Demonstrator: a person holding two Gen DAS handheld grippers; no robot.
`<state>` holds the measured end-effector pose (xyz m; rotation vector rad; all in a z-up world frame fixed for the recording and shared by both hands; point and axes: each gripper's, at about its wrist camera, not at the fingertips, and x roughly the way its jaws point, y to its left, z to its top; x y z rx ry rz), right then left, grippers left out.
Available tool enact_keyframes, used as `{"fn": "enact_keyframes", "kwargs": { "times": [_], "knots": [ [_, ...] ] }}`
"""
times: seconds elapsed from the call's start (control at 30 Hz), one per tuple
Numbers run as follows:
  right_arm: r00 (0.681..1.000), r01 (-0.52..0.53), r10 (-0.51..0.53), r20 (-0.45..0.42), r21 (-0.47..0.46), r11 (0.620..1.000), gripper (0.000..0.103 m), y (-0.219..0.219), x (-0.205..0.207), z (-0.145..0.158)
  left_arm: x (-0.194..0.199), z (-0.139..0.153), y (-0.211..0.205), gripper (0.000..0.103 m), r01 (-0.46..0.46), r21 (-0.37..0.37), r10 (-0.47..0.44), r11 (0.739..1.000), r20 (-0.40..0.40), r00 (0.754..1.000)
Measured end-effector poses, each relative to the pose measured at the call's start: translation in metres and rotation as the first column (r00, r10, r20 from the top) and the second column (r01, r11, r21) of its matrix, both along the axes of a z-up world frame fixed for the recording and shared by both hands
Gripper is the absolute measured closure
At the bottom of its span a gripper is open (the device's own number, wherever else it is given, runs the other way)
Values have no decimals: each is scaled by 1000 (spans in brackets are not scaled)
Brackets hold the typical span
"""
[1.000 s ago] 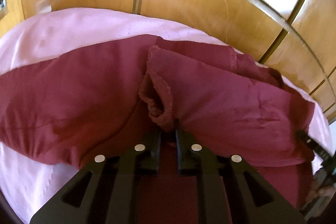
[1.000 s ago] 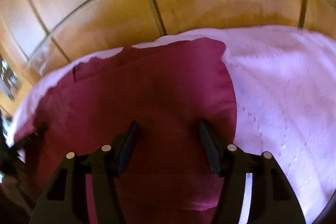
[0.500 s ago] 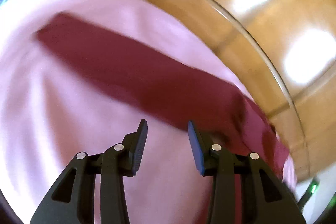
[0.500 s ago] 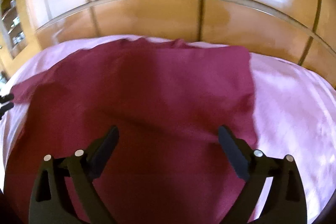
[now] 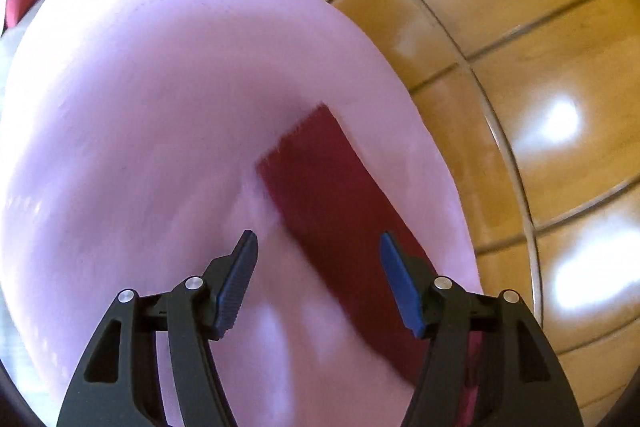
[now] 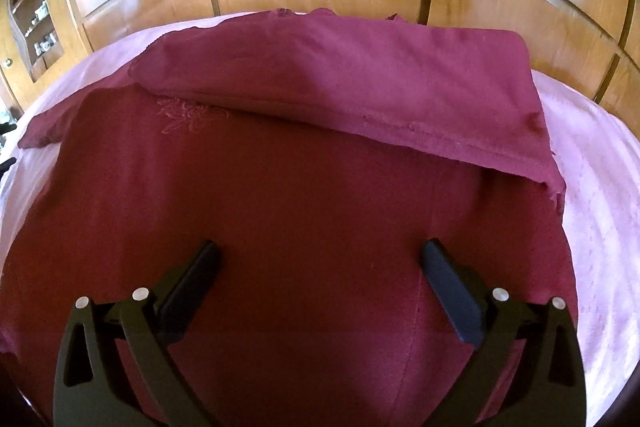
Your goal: Fold small clothes
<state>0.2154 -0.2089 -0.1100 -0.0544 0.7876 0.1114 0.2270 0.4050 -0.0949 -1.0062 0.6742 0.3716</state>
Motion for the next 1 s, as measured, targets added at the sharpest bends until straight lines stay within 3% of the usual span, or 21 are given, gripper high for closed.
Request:
{"fn": "enact_keyframes", "kwargs": {
  "times": [0.07, 0.13, 0.17, 0.2, 0.27, 0.33, 0.43, 0.5, 0.6, 0.67, 0.7, 0.8, 0.87, 0.93, 1.0],
  "knots": [
    [1000, 0, 0, 1, 0, 1000, 2, -2, -1, -1, 13, -4, 6, 54, 1, -1, -1, 1000, -18, 1000],
    [1000, -1, 1, -1, 3, 1000, 2, -1, -1, -2, 24, -8, 12, 71, 2, 36, 1, 999, -71, 997],
    [1000, -1, 1, -1, 5, 1000, 2, 0, 0, -2, 30, -8, 13, 90, 10, 60, -4, 998, -96, 995],
    [1000, -1, 1, -1, 5, 1000, 2, 0, -1, -2, 30, -9, 16, 95, 25, 82, -14, 996, -124, 992],
    [1000, -1, 1, 0, 6, 1000, 2, 0, -2, -2, 30, 1, 9, 96, 50, 116, -36, 992, -120, 992],
    [1000, -3, 3, -1, 13, 1000, 2, -1, -3, -3, 26, 22, -11, 96, 106, 139, -102, 984, -36, 994],
    [1000, -1, 1, -1, 17, 1000, 2, -2, -3, -3, 24, 59, -60, 96, 229, 196, -248, 954, 80, 965],
    [1000, -1, 1, -1, 18, 1000, 2, -1, -2, -4, 23, 80, -105, 96, 320, 250, -359, 914, 131, 924],
    [1000, -2, 2, 0, 21, 1000, 2, -1, -2, -4, 23, 98, -195, 96, 481, 329, -547, 813, 147, 824],
    [1000, -2, 2, 1, 25, 1000, 2, -1, -2, -4, 24, 96, -247, 96, 558, 361, -632, 747, 127, 764],
    [1000, -2, 2, 1, 28, 1000, 2, -2, -2, -4, 25, 93, -263, 96, 580, 368, -655, 727, 117, 746],
    [1000, -2, 2, 1, 33, 999, 2, -2, -3, -4, 33, 64, -329, 96, 690, 337, -744, 641, 51, 666],
    [1000, -3, 3, -3, 41, 999, 2, -3, -3, -3, 39, 47, -354, 94, 729, 328, -770, 600, -10, 638],
    [1000, -5, 6, -11, 49, 999, 2, -3, -3, 0, 36, 29, -367, 78, 770, 296, -793, 565, -62, 606],
    [999, -15, 17, -27, 69, 998, 4, -3, -2, 7, 25, 24, -364, 58, 774, 275, -795, 570, -52, 604]
  ]
}}
